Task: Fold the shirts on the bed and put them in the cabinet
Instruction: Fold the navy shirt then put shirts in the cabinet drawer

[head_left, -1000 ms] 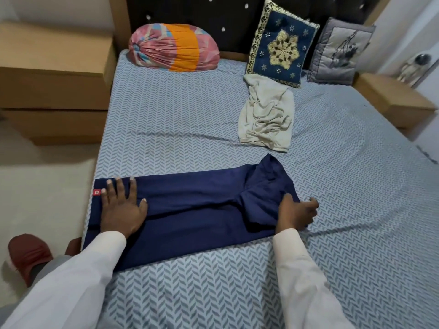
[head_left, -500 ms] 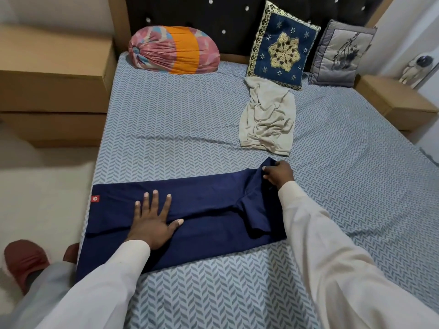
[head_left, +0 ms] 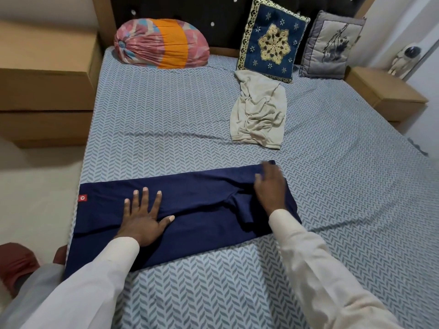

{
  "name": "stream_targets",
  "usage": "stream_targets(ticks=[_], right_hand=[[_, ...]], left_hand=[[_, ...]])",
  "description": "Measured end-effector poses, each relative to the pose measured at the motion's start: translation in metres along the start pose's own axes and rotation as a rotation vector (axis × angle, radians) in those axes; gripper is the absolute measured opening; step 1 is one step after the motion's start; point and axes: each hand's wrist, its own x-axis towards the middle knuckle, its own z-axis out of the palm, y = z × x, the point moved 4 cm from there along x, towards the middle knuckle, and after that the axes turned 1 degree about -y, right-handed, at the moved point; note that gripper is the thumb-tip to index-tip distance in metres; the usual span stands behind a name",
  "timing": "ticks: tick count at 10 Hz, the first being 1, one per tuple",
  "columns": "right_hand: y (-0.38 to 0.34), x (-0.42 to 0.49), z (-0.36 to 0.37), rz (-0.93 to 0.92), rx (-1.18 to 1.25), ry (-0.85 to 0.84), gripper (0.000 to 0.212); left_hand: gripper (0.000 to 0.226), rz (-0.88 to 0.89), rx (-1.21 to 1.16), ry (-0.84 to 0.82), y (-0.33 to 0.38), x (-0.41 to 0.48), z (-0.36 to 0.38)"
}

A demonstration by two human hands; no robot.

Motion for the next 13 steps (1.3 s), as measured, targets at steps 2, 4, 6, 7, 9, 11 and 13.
stream_targets(ticks=[2,4,6,7,9,11,13], right_hand=[[-0.002,0.006,0.046,-0.021,-0.221,-0.418,0.04],[0.013,0.026,0.042,0.173,-0.259,-0.614,0.058],[0.008,0.024,0.029,0.449,-0.233,-0.595,0.07],[0.014,0.017,0.018,0.631,-0.182,-0.53,0.077],[-0.081,0.0,0.029,0.045,-0.304,-0.335,0.05],[-0.198,-0.069,0.085,-0.332,-0.212,-0.567,0.035],[-0.313,-0.127,0.114,-0.476,-0.047,-0.66,0.03]], left_hand=[[0.088,0.006,0.008,0.006,-0.002,-0.001,0.0],[0.094,0.042,0.043,0.075,-0.015,-0.007,-0.004],[0.084,-0.027,-0.033,0.111,-0.043,-0.024,-0.009],[0.075,-0.111,-0.058,0.232,-0.067,-0.044,-0.013],[0.075,-0.434,-0.36,0.347,-0.103,-0.095,-0.016],[0.054,-0.566,-0.585,0.294,-0.119,-0.124,-0.011],[0.06,-0.589,-0.835,0.159,-0.133,-0.139,0.004]])
